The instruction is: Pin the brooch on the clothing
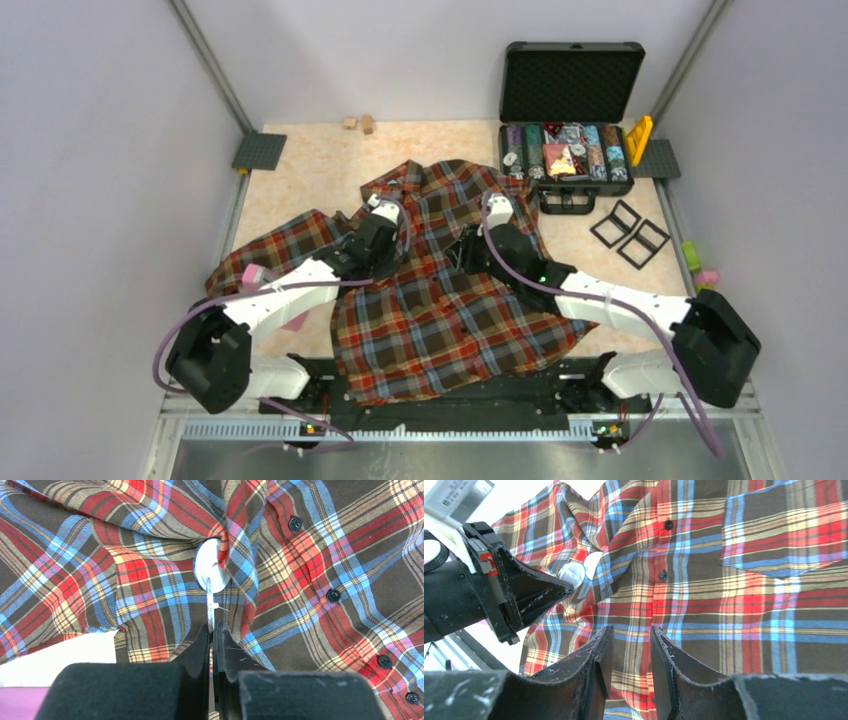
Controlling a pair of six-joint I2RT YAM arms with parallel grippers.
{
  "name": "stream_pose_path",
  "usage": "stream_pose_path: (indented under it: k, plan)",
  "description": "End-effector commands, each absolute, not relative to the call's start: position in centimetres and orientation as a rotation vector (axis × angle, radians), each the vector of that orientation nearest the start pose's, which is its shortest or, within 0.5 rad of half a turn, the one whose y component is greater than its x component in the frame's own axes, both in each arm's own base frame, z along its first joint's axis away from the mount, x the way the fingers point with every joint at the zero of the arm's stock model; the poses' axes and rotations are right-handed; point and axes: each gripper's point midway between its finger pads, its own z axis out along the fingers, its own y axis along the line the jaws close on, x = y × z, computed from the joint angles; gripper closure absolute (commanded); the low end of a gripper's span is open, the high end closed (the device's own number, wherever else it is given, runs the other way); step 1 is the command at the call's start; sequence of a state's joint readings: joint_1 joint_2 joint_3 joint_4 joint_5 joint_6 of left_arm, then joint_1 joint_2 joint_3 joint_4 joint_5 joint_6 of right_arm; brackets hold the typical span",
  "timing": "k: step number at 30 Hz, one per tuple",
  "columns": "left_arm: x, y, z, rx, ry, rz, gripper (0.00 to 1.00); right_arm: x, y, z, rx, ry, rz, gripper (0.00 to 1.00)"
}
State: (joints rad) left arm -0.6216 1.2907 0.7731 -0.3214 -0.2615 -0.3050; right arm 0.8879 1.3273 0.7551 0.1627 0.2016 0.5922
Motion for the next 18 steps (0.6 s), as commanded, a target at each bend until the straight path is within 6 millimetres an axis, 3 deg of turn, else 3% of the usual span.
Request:
stream_pose_path:
  k: [1,8,18]
  plan:
    - [29.0,-17.1,10.0,0.235,2.35,-0.102,1.0,27.4,28.5,17.7,-0.068,1.973,0.746,0.65]
    - [29.0,-17.0,8.5,0.256,2.419,0.021,1.0,27.2,25.9,17.9,-0.016,1.95,0.733,0.63]
    - [29.3,-17.8,8.4,0.278,2.427,0.056,1.0,27.0,25.3,18.4,-0.009,1.932,0.74,0.62]
